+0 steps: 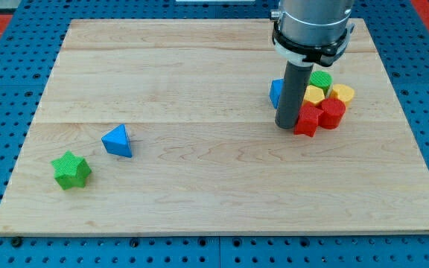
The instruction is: Push the blue triangle close to the blue cube
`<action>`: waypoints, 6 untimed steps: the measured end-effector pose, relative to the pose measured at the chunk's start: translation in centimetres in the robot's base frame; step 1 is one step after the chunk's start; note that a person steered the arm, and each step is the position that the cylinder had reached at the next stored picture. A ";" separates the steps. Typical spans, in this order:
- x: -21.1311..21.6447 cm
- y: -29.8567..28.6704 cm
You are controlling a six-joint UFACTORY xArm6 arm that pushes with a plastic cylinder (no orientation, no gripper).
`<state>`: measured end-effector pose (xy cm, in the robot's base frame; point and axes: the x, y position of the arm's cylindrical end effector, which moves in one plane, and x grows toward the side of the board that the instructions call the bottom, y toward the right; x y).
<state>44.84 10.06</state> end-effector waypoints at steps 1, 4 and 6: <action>0.6 -3.8; 8.8 -17.4; 8.2 -22.2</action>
<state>53.06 -12.17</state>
